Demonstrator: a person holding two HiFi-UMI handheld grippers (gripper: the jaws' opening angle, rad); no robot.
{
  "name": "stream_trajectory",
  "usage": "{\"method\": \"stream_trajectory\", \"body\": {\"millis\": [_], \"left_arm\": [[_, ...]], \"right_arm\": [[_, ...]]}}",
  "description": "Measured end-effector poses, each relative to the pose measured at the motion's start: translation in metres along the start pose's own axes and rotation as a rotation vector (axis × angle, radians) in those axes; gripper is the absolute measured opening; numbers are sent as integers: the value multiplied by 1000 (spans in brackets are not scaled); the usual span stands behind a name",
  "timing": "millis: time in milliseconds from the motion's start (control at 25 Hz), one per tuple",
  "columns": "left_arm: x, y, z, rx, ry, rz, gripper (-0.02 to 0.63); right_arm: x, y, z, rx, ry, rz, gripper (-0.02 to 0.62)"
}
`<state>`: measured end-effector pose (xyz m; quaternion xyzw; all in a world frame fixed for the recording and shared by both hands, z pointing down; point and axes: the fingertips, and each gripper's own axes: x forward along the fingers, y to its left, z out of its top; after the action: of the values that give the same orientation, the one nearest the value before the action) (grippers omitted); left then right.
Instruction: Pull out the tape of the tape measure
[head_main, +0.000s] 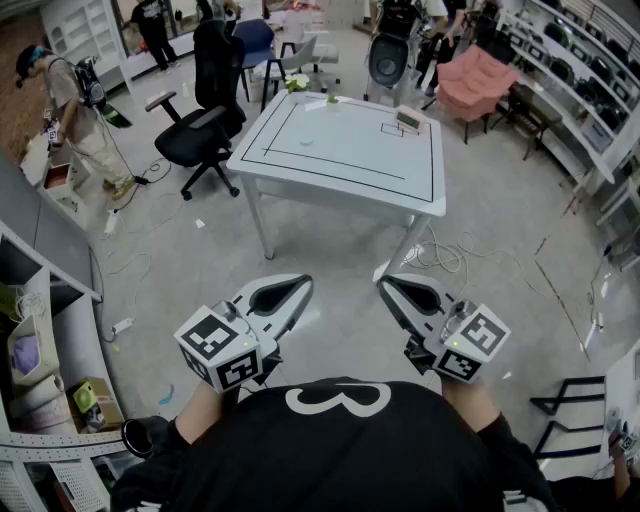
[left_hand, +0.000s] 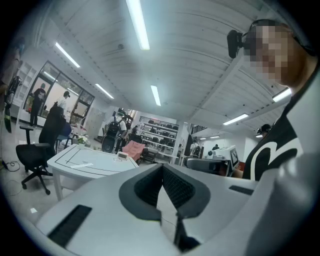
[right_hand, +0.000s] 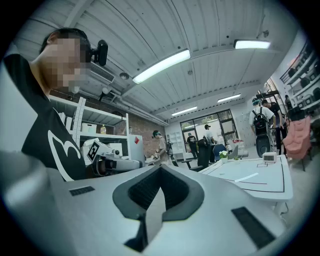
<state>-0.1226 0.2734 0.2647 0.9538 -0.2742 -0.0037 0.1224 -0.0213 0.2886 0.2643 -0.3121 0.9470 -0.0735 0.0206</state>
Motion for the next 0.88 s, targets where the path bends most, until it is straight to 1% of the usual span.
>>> {"method": "stream_trajectory", "body": {"millis": [160, 360, 600, 760, 880], "left_arm": [[-10, 3, -4, 30, 10, 5, 2], [-26, 5, -4, 35, 7, 2, 2], [-49, 9, -1, 59, 1, 26, 2], [-57, 8, 3, 71, -9, 44, 2], [-58, 11, 2, 97, 6, 64, 2]], "right_arm": [[6, 9, -3, -4, 0, -6, 9], [11, 19, -7, 0, 0, -24, 9], [16, 33, -10, -38, -11, -35, 11], [9, 32, -3, -49, -37, -59, 12], [4, 26, 4, -66, -57, -76, 11]]}}
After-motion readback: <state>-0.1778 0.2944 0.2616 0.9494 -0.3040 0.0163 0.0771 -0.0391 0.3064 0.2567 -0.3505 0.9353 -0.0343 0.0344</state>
